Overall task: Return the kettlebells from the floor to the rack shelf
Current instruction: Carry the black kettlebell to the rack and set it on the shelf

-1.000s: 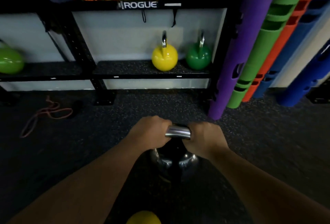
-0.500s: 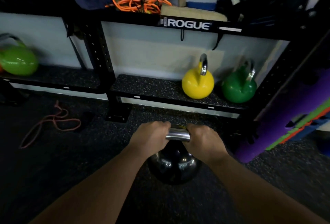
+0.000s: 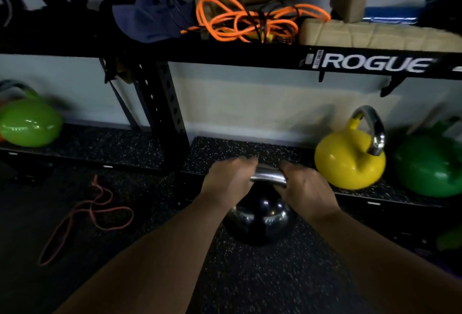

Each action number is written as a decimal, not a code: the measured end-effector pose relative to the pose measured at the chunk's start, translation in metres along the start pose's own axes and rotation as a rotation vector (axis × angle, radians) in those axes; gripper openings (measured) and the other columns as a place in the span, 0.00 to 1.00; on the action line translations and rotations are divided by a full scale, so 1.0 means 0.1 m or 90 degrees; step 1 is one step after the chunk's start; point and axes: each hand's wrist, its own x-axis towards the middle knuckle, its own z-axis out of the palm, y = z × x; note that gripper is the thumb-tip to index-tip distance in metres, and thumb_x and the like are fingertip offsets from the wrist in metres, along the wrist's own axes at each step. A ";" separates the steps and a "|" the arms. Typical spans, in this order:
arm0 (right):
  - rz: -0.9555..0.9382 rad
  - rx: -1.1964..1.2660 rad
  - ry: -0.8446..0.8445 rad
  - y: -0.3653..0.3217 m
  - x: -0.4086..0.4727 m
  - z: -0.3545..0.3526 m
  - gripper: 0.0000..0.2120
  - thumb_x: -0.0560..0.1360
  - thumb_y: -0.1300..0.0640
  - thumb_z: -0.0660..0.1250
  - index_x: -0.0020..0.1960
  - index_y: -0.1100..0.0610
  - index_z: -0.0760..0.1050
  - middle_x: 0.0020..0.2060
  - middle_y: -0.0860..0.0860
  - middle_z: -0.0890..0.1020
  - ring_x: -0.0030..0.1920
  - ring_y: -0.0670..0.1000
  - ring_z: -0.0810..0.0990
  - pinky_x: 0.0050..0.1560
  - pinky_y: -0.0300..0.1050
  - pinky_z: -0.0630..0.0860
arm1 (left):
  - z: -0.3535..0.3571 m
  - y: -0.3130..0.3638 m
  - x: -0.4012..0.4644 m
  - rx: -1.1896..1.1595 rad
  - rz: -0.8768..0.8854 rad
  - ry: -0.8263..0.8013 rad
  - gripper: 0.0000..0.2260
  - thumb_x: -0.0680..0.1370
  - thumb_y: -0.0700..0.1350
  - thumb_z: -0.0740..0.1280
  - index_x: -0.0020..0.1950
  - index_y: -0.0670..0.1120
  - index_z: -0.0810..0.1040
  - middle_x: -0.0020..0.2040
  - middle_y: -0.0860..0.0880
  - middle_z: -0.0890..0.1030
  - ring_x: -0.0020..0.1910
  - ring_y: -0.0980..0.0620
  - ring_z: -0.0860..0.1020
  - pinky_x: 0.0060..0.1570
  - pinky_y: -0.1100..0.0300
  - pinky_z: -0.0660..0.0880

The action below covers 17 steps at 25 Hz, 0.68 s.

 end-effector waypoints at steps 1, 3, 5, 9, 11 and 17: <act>-0.018 0.003 -0.005 0.06 0.21 0.09 0.15 0.70 0.58 0.76 0.53 0.55 0.76 0.39 0.54 0.85 0.33 0.52 0.80 0.31 0.40 0.71 | 0.08 -0.11 0.13 0.006 -0.018 0.003 0.09 0.71 0.39 0.73 0.48 0.47 0.78 0.37 0.51 0.81 0.27 0.55 0.72 0.26 0.63 0.65; -0.032 -0.001 -0.011 0.15 0.56 0.20 0.16 0.72 0.57 0.74 0.57 0.55 0.76 0.43 0.55 0.85 0.39 0.56 0.83 0.36 0.44 0.75 | 0.21 -0.29 0.35 0.022 -0.038 0.009 0.12 0.70 0.39 0.74 0.51 0.46 0.78 0.39 0.49 0.82 0.31 0.51 0.79 0.28 0.61 0.69; -0.015 -0.003 -0.013 0.26 0.93 0.31 0.15 0.72 0.57 0.73 0.57 0.55 0.75 0.44 0.55 0.84 0.42 0.58 0.83 0.38 0.45 0.74 | 0.35 -0.47 0.68 0.030 -0.034 0.031 0.12 0.67 0.38 0.76 0.47 0.46 0.78 0.37 0.49 0.82 0.31 0.49 0.80 0.28 0.60 0.71; 0.003 0.004 -0.004 0.34 1.63 0.51 0.12 0.73 0.59 0.72 0.53 0.56 0.73 0.43 0.56 0.82 0.42 0.57 0.80 0.38 0.44 0.68 | 0.60 -0.90 1.32 0.040 -0.065 0.049 0.11 0.67 0.38 0.74 0.44 0.47 0.74 0.36 0.48 0.79 0.33 0.46 0.80 0.29 0.59 0.63; 0.021 0.017 -0.016 0.31 1.78 0.61 0.12 0.73 0.61 0.71 0.55 0.56 0.73 0.45 0.56 0.82 0.44 0.58 0.80 0.41 0.48 0.74 | 0.72 -1.05 1.41 0.025 -0.072 0.051 0.11 0.69 0.39 0.73 0.46 0.47 0.74 0.39 0.48 0.80 0.37 0.46 0.80 0.31 0.58 0.64; 0.081 0.040 -0.030 0.34 2.23 0.83 0.11 0.73 0.63 0.71 0.53 0.58 0.73 0.45 0.57 0.81 0.45 0.58 0.80 0.47 0.52 0.78 | 0.92 -1.35 1.74 -0.093 -0.114 0.018 0.08 0.73 0.41 0.71 0.49 0.47 0.74 0.44 0.47 0.79 0.42 0.45 0.78 0.36 0.56 0.66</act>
